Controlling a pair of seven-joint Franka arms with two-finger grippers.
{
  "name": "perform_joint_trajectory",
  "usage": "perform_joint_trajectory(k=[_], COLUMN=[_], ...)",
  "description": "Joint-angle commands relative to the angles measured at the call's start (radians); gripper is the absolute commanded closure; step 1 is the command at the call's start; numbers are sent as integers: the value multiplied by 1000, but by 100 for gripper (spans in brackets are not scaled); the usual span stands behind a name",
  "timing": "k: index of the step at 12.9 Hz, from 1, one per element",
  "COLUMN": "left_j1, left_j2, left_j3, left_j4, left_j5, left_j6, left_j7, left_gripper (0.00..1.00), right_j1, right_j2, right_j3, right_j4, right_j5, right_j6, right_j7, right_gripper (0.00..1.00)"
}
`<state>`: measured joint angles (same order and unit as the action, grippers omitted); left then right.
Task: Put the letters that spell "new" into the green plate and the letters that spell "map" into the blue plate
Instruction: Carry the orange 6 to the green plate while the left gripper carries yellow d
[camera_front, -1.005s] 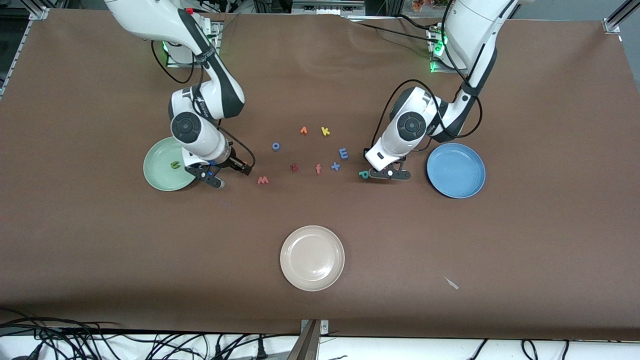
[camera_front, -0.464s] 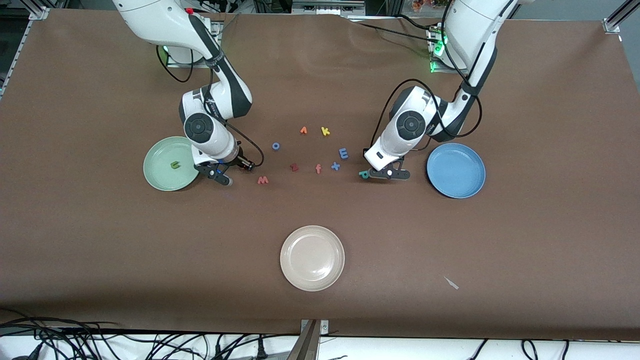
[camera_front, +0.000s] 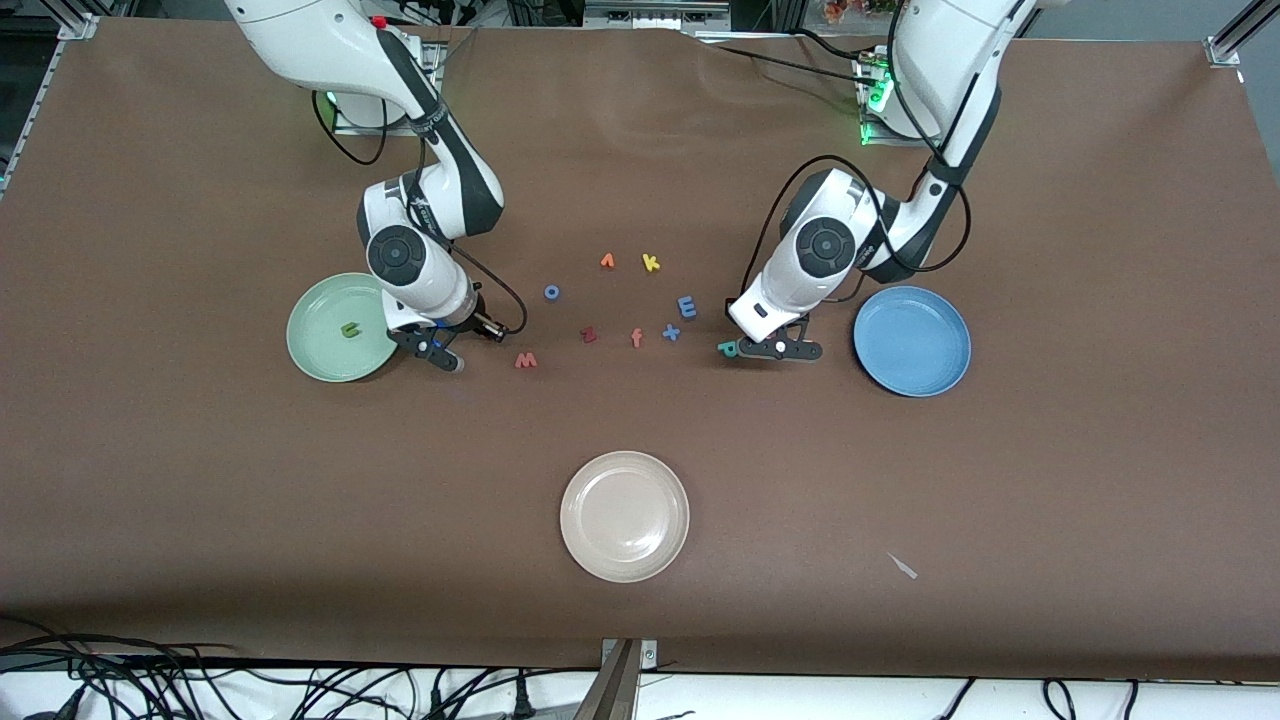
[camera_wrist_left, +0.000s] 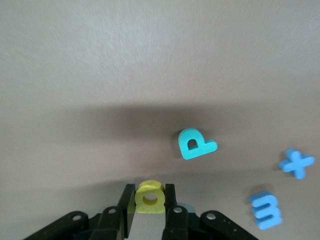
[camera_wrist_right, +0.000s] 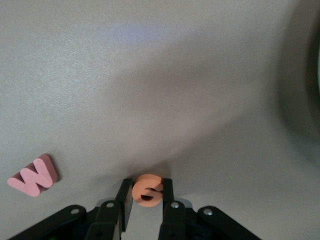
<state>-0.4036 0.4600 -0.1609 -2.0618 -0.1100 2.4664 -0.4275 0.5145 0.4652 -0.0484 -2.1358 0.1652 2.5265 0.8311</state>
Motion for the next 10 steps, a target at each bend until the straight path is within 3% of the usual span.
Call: perform_joint_trajectory(k=[1, 5, 10], left_j1=[32, 132, 308], left_j2=[-109, -155, -161], left_j3=[4, 8, 6], left_j4=[6, 89, 88], left_j5=[-4, -4, 56], left_j6=[-104, -329, -379], left_j7=[16, 163, 413], left_gripper=[83, 83, 83], right_j1=[1, 2, 1], right_j2=[-14, -66, -132], right_j3=[-7, -88, -258], right_j4=[2, 66, 67], right_j5=[7, -34, -41], right_j6=[3, -179, -319], right_j7=[-32, -159, -546], right_gripper=[83, 82, 82])
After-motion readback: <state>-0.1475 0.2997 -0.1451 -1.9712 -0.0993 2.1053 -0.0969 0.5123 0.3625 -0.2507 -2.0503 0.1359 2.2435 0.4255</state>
